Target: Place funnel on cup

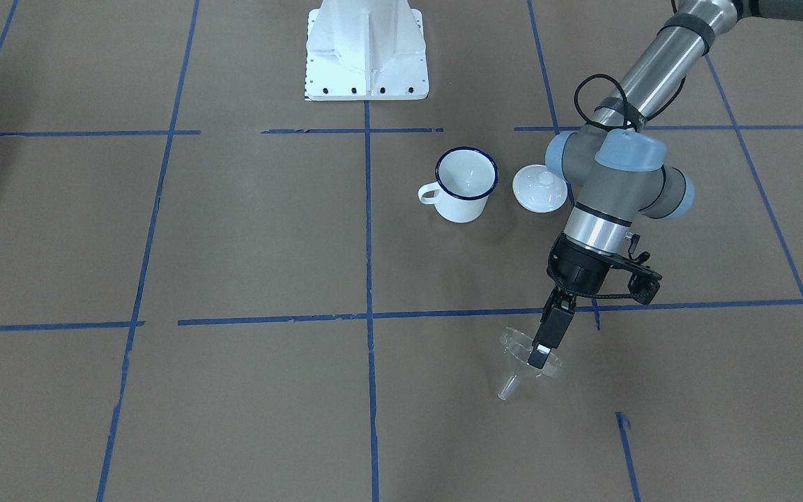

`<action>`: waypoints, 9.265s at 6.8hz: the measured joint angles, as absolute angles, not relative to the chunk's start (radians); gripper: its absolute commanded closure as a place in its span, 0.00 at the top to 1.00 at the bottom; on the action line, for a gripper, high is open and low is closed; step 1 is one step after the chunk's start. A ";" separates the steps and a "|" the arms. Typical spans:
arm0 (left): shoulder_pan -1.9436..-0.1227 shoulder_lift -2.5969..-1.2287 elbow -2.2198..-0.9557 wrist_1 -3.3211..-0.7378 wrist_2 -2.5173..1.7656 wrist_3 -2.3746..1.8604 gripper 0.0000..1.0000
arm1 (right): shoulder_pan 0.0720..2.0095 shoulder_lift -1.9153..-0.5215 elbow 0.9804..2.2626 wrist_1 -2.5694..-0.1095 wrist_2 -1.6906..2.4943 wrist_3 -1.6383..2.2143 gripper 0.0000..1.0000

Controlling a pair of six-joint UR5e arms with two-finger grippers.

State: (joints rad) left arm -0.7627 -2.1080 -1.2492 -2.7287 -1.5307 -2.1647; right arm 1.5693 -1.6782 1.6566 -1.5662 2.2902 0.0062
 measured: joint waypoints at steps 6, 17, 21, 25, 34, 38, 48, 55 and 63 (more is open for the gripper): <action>-0.758 -2.128 -1.193 -2.757 -1.531 -2.160 0.16 | 1.569 -1.678 1.657 -1.566 2.290 0.006 1.00; -0.758 -2.152 -1.901 -1.687 -1.752 -2.090 0.00 | 1.569 -1.678 1.657 -1.566 2.290 0.006 1.00; -0.671 -2.265 -1.953 -1.210 -1.919 -2.010 0.00 | 1.569 -1.678 1.657 -1.566 2.290 0.006 1.00; -0.590 -2.270 -1.903 -1.198 -1.962 -2.002 0.00 | 1.569 -1.678 1.657 -1.566 2.290 0.006 1.00; -0.570 -2.284 -1.771 -1.264 -1.951 -1.934 0.72 | 1.569 -1.678 1.657 -1.566 2.290 0.006 1.00; -0.574 -2.278 -1.781 -1.255 -1.944 -1.874 1.00 | 1.569 -1.678 1.657 -1.566 2.290 0.006 1.00; -1.455 -1.764 -1.691 -1.560 -2.243 -0.153 1.00 | 1.569 -1.678 1.657 -1.566 2.290 0.006 1.00; -1.684 -1.652 -1.531 -1.567 -2.375 0.049 1.00 | 1.569 -1.678 1.657 -1.566 2.290 0.006 1.00; -1.570 -1.646 -1.545 -1.565 -2.359 0.027 1.00 | 1.569 -1.678 1.656 -1.566 2.290 0.006 1.00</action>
